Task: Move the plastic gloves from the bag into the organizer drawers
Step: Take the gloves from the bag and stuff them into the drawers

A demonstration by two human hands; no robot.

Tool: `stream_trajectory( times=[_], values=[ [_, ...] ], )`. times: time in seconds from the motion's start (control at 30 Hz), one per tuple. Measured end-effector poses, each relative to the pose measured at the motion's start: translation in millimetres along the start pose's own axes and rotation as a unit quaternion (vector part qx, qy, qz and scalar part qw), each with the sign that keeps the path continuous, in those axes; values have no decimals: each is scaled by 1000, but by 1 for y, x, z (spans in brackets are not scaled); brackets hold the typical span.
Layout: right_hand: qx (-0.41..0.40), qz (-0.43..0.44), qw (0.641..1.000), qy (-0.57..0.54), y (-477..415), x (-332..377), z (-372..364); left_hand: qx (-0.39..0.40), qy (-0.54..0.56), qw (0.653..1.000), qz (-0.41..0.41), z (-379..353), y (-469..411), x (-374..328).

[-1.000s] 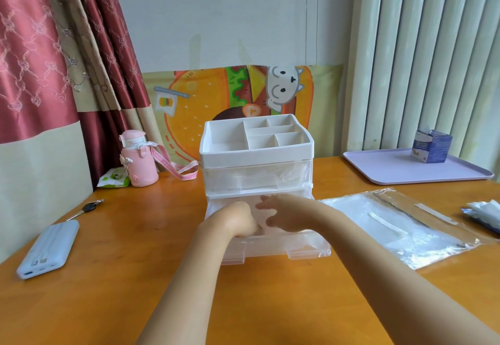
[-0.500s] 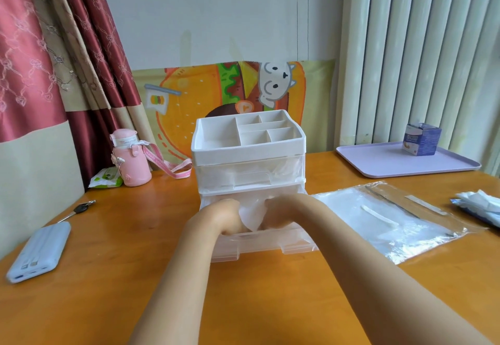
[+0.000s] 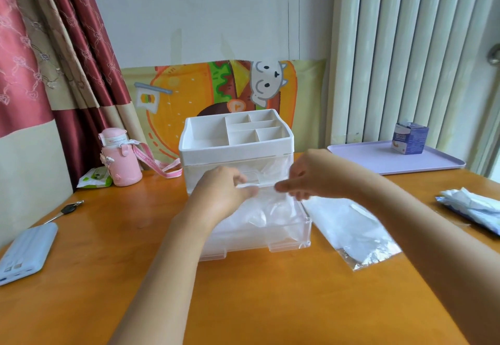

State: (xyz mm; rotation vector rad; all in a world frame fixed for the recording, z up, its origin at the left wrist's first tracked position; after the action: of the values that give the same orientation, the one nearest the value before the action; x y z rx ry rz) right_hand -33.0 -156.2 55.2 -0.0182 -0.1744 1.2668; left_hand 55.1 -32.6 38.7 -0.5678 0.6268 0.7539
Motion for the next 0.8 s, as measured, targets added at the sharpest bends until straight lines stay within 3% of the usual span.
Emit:
stream_trajectory(
  times=[0.07, 0.13, 0.3, 0.4, 0.53, 0.63, 0.8],
  values=[
    [-74, -51, 996, -19, 15, -41, 18, -75, 41, 993, -86, 3, 11, -35],
    [-118, -117, 985, -47, 27, -92, 20, -97, 61, 983, -145, -11, 23, -63],
    [-128, -224, 960, -106, 53, -208, -8, -18, 110, 971, -212, -81, 39, -101],
    [-90, -274, 952, -100, 61, -259, -38, 49, 116, 967, -223, -127, 43, -116],
    [-21, -318, 942, -100, 76, -295, -82, 134, 88, 969, -188, -192, 35, -122],
    [-21, -319, 939, -124, 79, -302, -94, 179, 45, 975, -126, -233, 22, -107],
    [36, -322, 921, -215, 73, -307, -110, 201, -82, 976, -15, -278, 0, -72]
  ],
)
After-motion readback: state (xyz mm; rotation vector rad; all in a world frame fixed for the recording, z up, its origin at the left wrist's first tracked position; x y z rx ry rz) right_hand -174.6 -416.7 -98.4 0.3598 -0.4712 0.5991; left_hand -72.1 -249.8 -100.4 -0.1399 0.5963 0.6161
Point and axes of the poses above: each hand's wrist, its own y-axis away from the middle knuckle, its own z-axis out of the back of the hand, x = y × z, the point moved 10 cm from there along -y, towards the middle knuckle, and after that the axes turned 11 degrees about y, right-handed, at the moved point
